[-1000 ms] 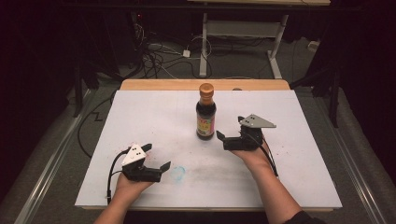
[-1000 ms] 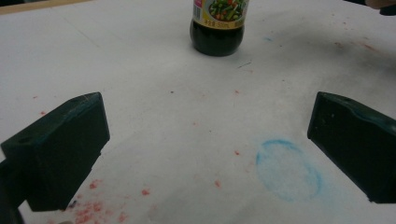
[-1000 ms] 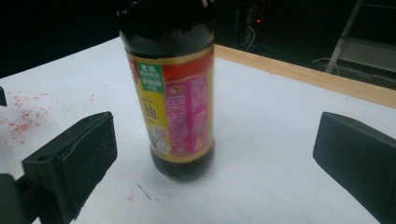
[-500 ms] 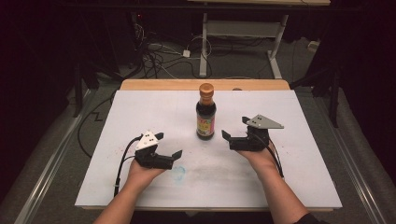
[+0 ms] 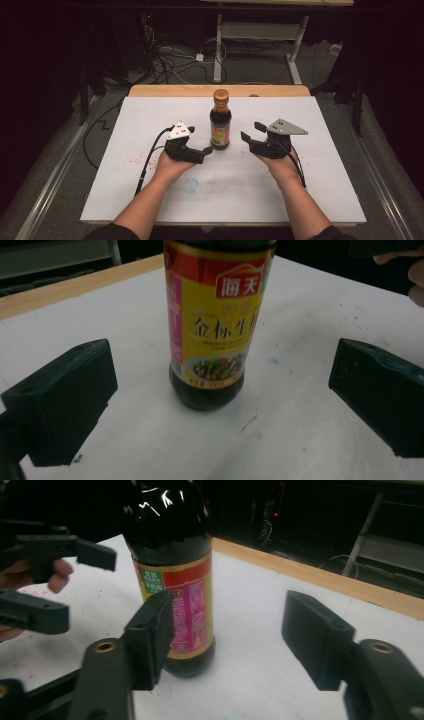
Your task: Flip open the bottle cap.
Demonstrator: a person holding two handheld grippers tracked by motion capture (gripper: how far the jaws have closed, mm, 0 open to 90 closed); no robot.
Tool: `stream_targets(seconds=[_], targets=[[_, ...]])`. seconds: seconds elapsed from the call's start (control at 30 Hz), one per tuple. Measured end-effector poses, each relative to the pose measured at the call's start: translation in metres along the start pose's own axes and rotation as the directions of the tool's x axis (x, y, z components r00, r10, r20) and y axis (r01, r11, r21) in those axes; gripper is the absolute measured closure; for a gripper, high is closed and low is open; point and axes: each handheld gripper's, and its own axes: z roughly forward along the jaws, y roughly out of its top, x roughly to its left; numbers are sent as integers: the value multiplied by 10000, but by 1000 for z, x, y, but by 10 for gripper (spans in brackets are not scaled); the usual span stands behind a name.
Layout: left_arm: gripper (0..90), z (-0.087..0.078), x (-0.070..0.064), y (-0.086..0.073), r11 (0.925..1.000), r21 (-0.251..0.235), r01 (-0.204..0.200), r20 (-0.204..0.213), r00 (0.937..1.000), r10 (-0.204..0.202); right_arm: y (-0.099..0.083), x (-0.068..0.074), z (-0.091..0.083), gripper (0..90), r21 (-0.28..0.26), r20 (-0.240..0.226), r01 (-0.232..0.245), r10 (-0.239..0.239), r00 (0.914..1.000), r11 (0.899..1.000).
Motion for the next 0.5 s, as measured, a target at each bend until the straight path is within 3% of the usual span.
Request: stream_targets(seconds=[0.23, 0.5], targets=[[0, 21, 2, 6, 9999, -58, 123, 160, 9998, -122, 2, -1, 0, 669, -138, -173, 270, -272, 9995, 9995], [0, 42, 3, 8, 9998, -6, 183, 233, 9996, -182, 5, -2, 0, 861, -153, -181, 409, -411, 9990, 9990]])
